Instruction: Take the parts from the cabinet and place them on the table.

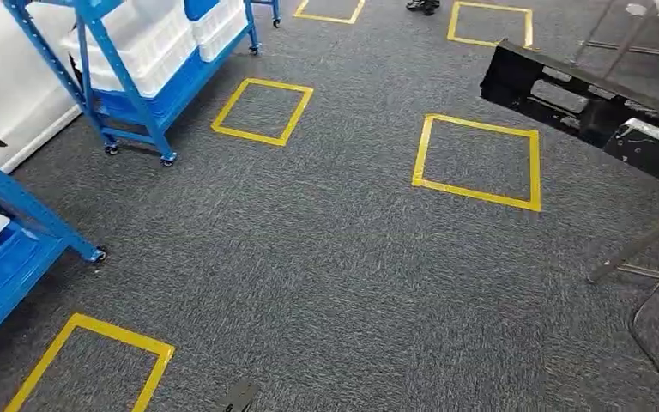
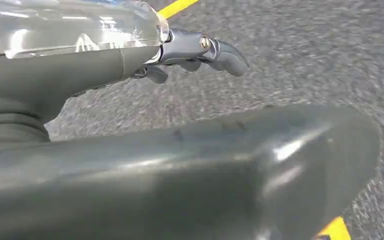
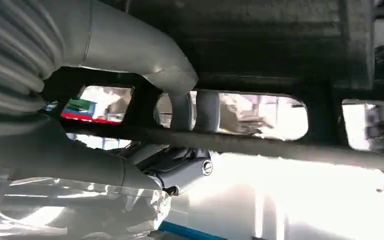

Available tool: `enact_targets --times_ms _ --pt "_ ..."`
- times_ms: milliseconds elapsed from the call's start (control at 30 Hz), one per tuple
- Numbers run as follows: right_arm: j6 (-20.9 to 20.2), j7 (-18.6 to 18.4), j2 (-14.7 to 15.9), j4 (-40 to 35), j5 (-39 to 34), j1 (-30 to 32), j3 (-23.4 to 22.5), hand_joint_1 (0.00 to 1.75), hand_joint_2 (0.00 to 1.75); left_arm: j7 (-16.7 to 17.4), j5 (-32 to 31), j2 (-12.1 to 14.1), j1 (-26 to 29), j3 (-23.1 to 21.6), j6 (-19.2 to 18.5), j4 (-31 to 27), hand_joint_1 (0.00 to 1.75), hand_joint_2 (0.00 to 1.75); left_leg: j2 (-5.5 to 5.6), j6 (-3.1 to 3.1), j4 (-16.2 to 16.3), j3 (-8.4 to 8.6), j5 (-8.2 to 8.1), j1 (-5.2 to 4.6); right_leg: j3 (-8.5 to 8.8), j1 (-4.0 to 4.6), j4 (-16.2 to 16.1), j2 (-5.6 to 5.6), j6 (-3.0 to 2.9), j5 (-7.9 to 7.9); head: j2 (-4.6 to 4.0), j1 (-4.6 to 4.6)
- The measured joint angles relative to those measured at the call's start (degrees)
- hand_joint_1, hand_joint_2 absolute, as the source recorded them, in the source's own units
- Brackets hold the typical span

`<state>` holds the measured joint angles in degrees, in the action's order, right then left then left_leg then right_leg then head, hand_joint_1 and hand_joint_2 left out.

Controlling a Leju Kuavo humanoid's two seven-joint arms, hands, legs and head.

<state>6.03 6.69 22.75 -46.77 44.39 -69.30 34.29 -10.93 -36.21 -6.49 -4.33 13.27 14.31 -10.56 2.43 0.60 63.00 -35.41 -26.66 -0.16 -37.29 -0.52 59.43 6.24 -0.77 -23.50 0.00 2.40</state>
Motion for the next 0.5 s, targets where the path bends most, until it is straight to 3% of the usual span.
enact_targets --times_ms 33,167,200,233,267,300,367,400,433,467,500 --pt "0.31 0.02 -0.22 0.11 0.02 0.19 0.05 1.75 1.75 0.13 -0.24 0.20 0.15 0.00 0.18 0.00 0.00 0.00 3.38 0.62 -2.64 1.18 0.15 0.19 -0.07 -0.10 -0.05 0.60 0.21 0.12 0.00 0.00" --pt "0.68 0.04 -0.09 0.61 0.33 1.20 0.35 1.75 1.75 0.20 -0.79 0.22 0.35 -0.02 0.53 0.00 0.00 0.00 0.91 1.09 -4.82 2.49 0.23 -0.27 -0.64 -0.99 -0.89 3.97 1.97 1.07 0.00 0.00" --pt "0.70 0.11 0.09 0.61 0.31 1.35 0.35 1.75 1.75 0.11 -0.79 0.16 0.31 -0.04 0.59 0.00 0.00 0.00 -0.43 1.30 -6.84 3.30 1.28 0.65 -0.68 -0.86 -0.85 3.75 2.14 1.05 0.00 0.00" --pt "0.87 0.26 0.50 0.55 0.09 1.21 0.35 1.75 1.75 0.02 -0.81 0.20 0.34 -0.02 0.68 0.00 0.00 0.00 -1.12 1.62 -7.95 3.85 1.72 0.24 -1.27 -0.16 0.28 -0.60 2.19 -0.11 0.00 0.00" --pt "0.85 0.26 0.79 0.35 -0.31 1.26 0.44 1.75 1.75 -0.09 -0.81 0.20 0.37 -0.02 0.70 0.00 0.00 0.00 -1.70 1.63 -8.36 4.05 2.06 0.08 -2.70 -0.07 3.29 -3.37 2.34 -2.14 0.00 0.04" --pt "0.79 0.26 1.33 -0.07 -0.72 1.37 0.46 1.75 1.75 -0.15 -0.83 0.18 0.62 -0.02 0.68 0.00 0.00 0.00 -2.23 1.64 -8.44 4.01 2.04 -0.06 -4.58 -0.24 7.29 -4.80 2.56 -4.10 0.00 0.00" --pt "0.61 0.50 2.30 -0.48 -1.09 2.03 0.46 1.75 1.75 -0.22 -0.83 0.20 1.19 -0.02 0.68 0.00 0.00 0.00 -3.98 1.55 -8.21 3.97 1.78 -0.05 -7.98 -0.69 14.28 -5.61 3.07 -6.53 0.00 0.02" --pt "0.55 0.52 2.67 -0.61 -1.20 2.39 0.48 1.75 1.75 -0.22 -0.83 0.20 1.38 0.00 0.68 0.00 0.00 0.00 -4.86 1.43 -8.00 3.92 1.59 0.00 -8.02 -1.03 14.40 -5.81 3.43 -5.84 0.00 0.00" --pt "0.52 0.52 3.10 -0.74 -1.29 2.58 0.48 1.75 1.75 -0.22 -0.83 0.18 1.44 0.00 0.68 0.00 0.00 0.00 -5.65 1.23 -7.71 3.87 1.29 0.13 -6.69 -1.36 11.90 -6.13 3.77 -4.13 0.00 0.00" --pt "0.46 0.52 3.45 -1.03 -1.40 2.60 0.48 1.75 1.75 -0.35 -0.86 0.15 1.45 0.00 0.68 0.00 0.00 0.00 -6.55 1.00 -7.30 3.87 0.94 0.23 -4.03 -1.58 7.25 -6.74 4.09 -1.75 0.00 0.02" --pt "0.42 0.52 3.58 -1.47 -1.49 2.59 0.48 1.75 1.75 -0.44 -0.88 0.15 1.42 0.00 0.68 0.00 0.00 0.00 -7.23 0.67 -6.70 3.81 0.46 0.31 -1.05 -1.75 2.04 -8.17 4.46 0.37 0.00 0.00"
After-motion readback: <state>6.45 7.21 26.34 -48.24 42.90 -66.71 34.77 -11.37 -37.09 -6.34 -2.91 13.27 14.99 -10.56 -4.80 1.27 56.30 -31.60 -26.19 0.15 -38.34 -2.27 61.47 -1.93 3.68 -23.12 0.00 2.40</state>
